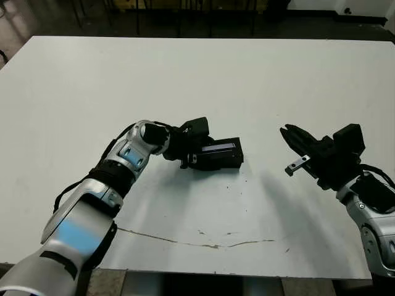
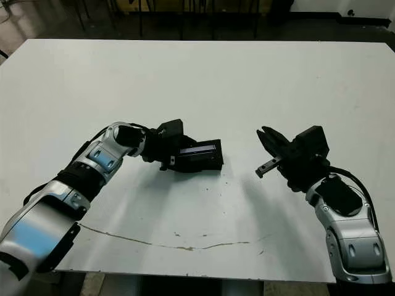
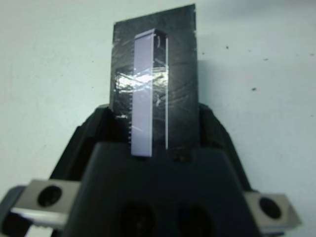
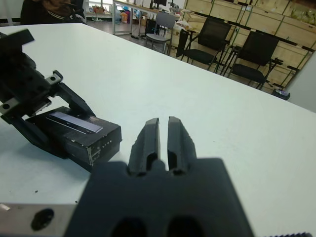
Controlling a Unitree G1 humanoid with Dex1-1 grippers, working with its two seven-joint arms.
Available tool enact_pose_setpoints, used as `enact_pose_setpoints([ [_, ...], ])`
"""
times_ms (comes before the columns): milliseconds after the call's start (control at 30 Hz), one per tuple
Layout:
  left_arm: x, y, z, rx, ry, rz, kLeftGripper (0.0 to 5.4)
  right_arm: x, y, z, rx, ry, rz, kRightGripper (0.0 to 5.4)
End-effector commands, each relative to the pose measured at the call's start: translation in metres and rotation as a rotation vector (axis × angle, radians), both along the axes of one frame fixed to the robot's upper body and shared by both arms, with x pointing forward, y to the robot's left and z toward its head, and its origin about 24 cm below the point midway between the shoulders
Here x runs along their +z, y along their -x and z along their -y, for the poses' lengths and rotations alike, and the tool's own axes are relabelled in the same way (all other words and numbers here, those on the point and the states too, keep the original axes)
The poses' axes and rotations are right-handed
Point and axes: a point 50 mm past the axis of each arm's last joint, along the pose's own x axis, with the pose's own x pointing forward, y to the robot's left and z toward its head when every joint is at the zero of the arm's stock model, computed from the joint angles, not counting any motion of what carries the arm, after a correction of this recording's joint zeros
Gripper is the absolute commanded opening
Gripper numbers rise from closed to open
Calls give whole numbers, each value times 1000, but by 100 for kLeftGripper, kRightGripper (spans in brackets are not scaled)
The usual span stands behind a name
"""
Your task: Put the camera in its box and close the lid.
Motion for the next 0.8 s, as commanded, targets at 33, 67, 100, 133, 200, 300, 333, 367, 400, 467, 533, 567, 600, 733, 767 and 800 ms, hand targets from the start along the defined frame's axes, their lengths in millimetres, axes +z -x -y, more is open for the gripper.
enact_pose_setpoints([
  [33,-39,27,41,-114,-124,-25,273,-4,2,4,-5,4,-24,0],
  [67,-39,28,43,-125,-134,-20,273,-4,2,4,-4,-3,-26,0],
  [100,-39,28,44,-130,-149,-27,273,-4,2,4,-3,-9,-28,0],
  [133,-39,28,45,-131,-161,-40,273,-5,1,4,-3,-14,-28,0],
  [200,-39,29,46,-141,-180,-53,273,-5,1,4,2,-16,-24,0],
  [300,-39,28,43,-154,-214,-44,273,-6,0,5,6,-14,-17,0],
  [333,-38,28,42,-158,-223,-44,291,-6,0,5,6,-16,-18,0],
  [367,-38,28,40,-162,-229,-44,311,-6,0,5,5,-17,-20,0],
  [400,-38,27,38,-163,-240,-39,322,-6,0,5,4,-17,-20,0],
  [467,-37,26,34,-162,-252,-23,361,-7,-1,4,-1,-18,-25,0],
  [533,-36,26,31,-152,-261,-16,397,-6,-1,4,-4,-9,-22,0],
  [567,-35,25,28,-145,-266,-16,412,-6,-1,4,-5,-4,-19,0],
  [600,-34,25,27,-136,-270,-19,429,-6,-1,3,-6,-1,-18,0],
  [733,-32,24,18,-91,-281,-35,494,-6,-1,3,-5,-13,-26,0],
  [767,-32,24,16,-85,-280,-38,511,-6,-1,2,-7,-11,-26,0],
  [800,-32,24,14,-78,-279,-44,524,-6,-1,2,-7,-6,-25,0],
])
